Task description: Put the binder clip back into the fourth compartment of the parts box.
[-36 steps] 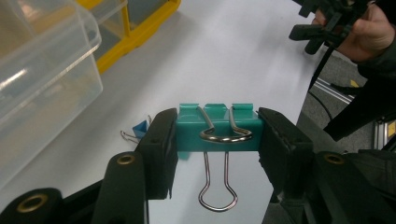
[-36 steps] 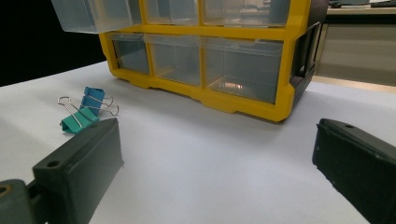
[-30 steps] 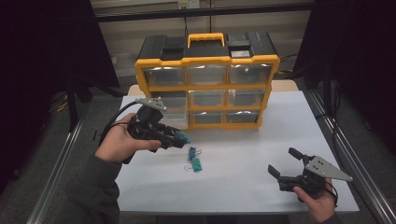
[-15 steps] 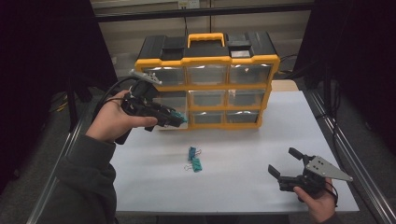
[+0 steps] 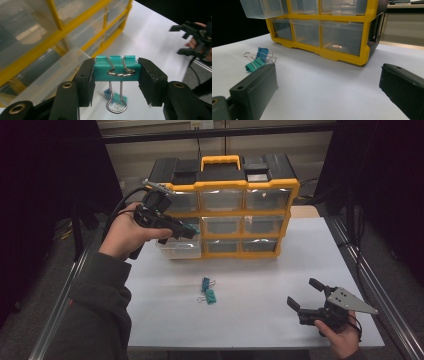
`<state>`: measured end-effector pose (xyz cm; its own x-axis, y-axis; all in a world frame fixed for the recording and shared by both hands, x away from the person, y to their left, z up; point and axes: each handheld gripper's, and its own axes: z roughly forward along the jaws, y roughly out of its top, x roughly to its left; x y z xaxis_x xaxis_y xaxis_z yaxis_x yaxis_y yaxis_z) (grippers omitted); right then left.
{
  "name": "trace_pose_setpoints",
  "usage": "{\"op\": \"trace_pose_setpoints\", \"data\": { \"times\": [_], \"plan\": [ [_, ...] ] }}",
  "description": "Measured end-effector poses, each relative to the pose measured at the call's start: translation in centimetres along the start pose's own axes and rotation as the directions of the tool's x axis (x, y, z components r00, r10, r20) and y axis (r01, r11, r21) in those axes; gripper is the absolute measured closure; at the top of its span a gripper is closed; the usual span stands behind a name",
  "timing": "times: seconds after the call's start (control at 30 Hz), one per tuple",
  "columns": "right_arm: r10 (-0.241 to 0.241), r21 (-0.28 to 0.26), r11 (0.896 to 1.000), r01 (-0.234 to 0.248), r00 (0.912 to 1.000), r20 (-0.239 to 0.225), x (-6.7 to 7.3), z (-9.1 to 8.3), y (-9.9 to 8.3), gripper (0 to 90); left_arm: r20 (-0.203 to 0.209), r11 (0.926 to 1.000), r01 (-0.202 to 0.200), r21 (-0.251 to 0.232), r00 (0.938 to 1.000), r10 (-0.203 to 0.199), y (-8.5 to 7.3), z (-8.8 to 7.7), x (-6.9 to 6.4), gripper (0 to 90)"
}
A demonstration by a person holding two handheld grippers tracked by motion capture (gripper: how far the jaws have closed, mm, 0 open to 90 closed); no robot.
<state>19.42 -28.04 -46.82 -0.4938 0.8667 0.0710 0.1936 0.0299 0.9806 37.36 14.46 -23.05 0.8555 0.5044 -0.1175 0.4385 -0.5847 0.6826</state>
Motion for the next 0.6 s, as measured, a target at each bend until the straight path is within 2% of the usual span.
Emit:
{"op": "trace_pose_setpoints", "data": {
  "times": [0.1, 0.2, 0.23, 0.27, 0.37, 0.43, 0.47, 0.5, 0.6],
  "plan": [
    [-0.001, 0.001, 1.000, 0.001, 1.0000, -0.003, 0.0, 0.0, 0.0, 1.1, -0.031, 0.9998, 0.012, -0.015, 0.9995, -0.012, 0.0, 0.5, 0.5, 50.0],
    [0.001, 0.002, 1.000, -0.001, 1.0000, -0.005, 0.0, 0.0, 0.0, 1.0, -0.065, 0.9999, 0.006, -0.012, 0.9978, -0.007, -0.3, 1.0, 1.2, 50.0],
    [0.003, 0.001, 1.000, -0.003, 1.0000, -0.009, 0.0, 0.0, 0.0, 1.1, -0.079, 0.9994, 0.023, -0.027, 0.9966, -0.025, -0.4, 1.3, 1.3, 50.0],
    [-0.001, 0.001, 1.000, 0.001, 1.0000, -0.007, 0.0, -0.1, 0.0, 1.0, -0.087, 0.9997, 0.016, -0.018, 0.9961, -0.017, -0.6, 1.5, 1.6, 50.0],
    [0.005, 0.002, 1.000, -0.005, 1.0000, -0.005, 0.0, 0.0, 0.0, 1.0, -0.101, 0.9992, 0.032, -0.025, 0.9943, -0.035, -1.1, 2.1, 2.2, 50.0],
    [0.006, 0.002, 1.000, -0.006, 1.0000, -0.007, 0.0, 0.0, 0.0, 1.0, -0.118, 0.9999, 0.014, -0.005, 0.9928, -0.015, -1.3, 2.2, 2.6, 50.0],
    [0.007, 0.000, 1.000, -0.007, 1.0000, -0.006, 0.0, 0.0, 0.0, 1.1, -0.128, 0.9989, 0.036, -0.029, 0.9910, -0.039, -1.5, 2.4, 2.7, 50.0],
    [0.005, -0.002, 1.000, -0.005, 1.0000, -0.006, 0.0, 0.0, 0.0, 1.0, -0.126, 0.9994, 0.030, -0.016, 0.9915, -0.031, -1.5, 2.5, 2.9, 50.0],
    [0.010, 0.004, 1.000, -0.010, 0.9999, -0.007, 0.0, 0.0, 0.0, 1.1, -0.139, 0.9989, 0.018, -0.042, 0.9901, -0.024, -1.8, 2.8, 3.3, 47.2]
  ]
}}
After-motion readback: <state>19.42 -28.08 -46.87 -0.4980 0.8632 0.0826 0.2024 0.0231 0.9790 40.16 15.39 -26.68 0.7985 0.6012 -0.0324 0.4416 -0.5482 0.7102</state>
